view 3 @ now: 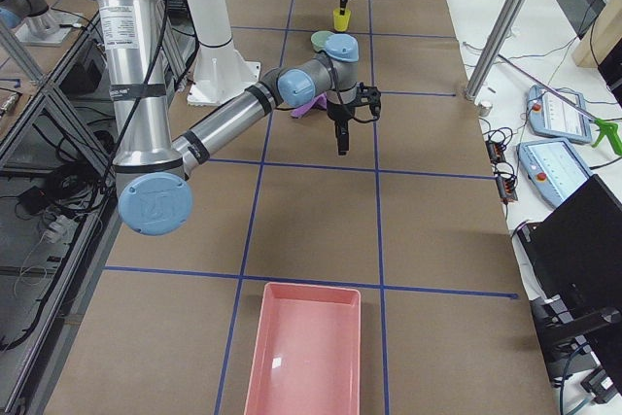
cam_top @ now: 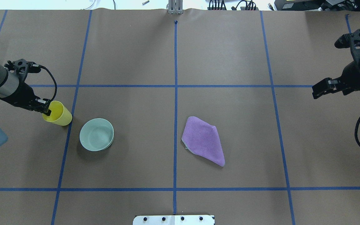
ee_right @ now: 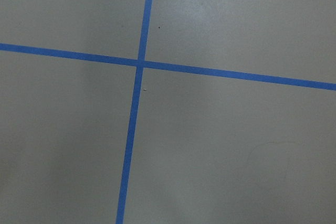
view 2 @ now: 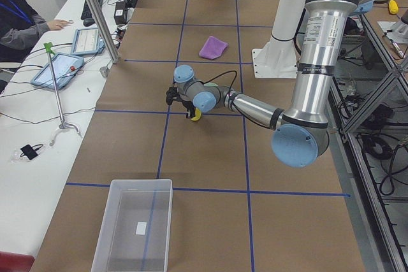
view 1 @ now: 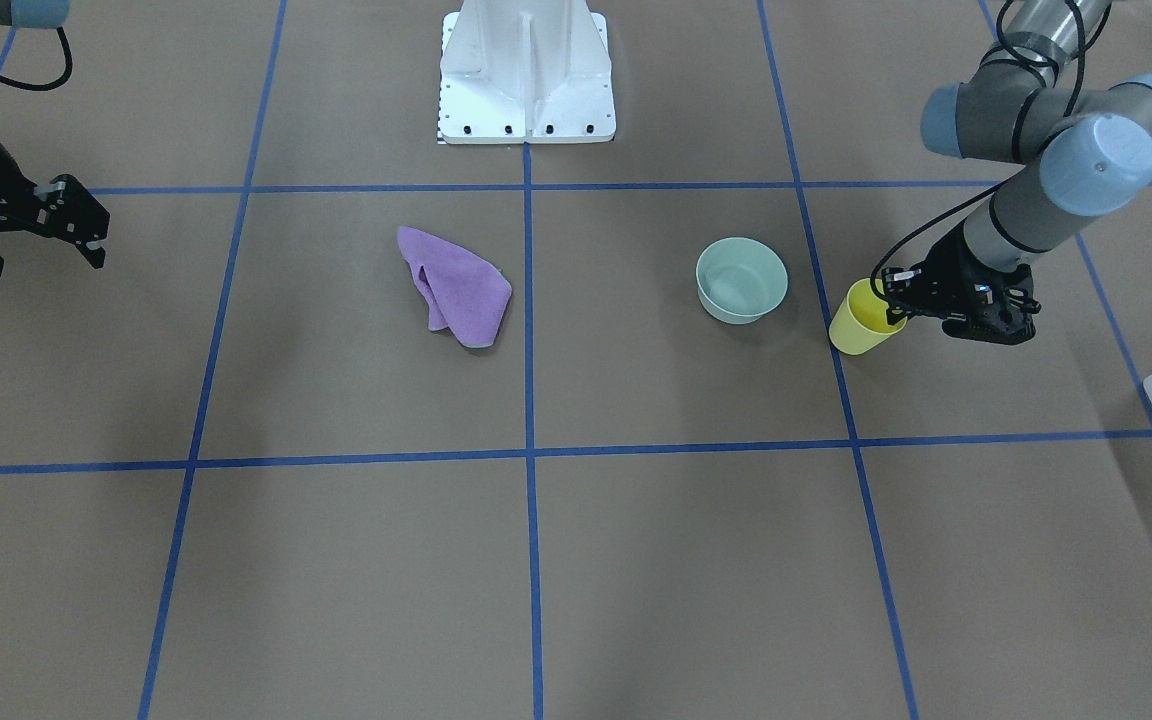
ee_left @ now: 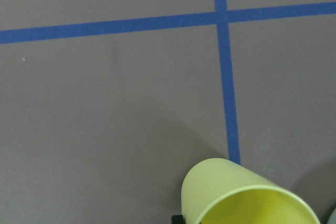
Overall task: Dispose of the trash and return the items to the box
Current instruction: 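Reach the left gripper to the yellow cup and grasp it, then carry the yellow cup into the clear bin while the right arm moves forward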
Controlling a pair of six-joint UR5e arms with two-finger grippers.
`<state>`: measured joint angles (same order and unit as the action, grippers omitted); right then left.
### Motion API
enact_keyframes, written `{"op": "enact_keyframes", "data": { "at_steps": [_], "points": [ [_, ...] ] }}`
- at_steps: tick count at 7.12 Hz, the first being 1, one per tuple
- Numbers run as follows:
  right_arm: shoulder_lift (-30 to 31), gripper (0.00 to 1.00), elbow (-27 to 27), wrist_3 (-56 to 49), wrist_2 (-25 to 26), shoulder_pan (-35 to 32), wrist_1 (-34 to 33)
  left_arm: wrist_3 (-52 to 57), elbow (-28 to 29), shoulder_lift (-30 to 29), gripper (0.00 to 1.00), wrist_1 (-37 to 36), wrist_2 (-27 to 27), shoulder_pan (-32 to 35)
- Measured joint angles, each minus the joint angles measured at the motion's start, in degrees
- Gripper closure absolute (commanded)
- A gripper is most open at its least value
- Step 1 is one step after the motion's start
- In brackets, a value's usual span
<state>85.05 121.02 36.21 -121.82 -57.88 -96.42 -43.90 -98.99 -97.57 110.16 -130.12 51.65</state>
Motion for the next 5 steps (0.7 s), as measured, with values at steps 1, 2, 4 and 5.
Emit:
{"op": "enact_keyframes", "data": {
  "at_steps": [1,2,4,5],
  "points": [
    [-0.2,0.0,0.0,0.0,0.0,0.0,0.0,0.2,-1.7,0.4,1.0,-0.4,-0.8,0.7],
    [-0.5,0.0,0.0,0.0,0.0,0.0,0.0,0.8,-3.2,0.8,1.0,-1.0,-2.1,3.1],
    [-1.8,0.0,-0.2,0.0,-0.1,0.2,0.0,10.4,-3.7,1.0,1.0,-6.2,-3.7,12.3],
    [-2.8,0.0,-0.4,0.3,-0.1,0.4,-0.1,20.5,-3.3,0.2,1.0,-13.3,-3.8,18.1]
  ]
}}
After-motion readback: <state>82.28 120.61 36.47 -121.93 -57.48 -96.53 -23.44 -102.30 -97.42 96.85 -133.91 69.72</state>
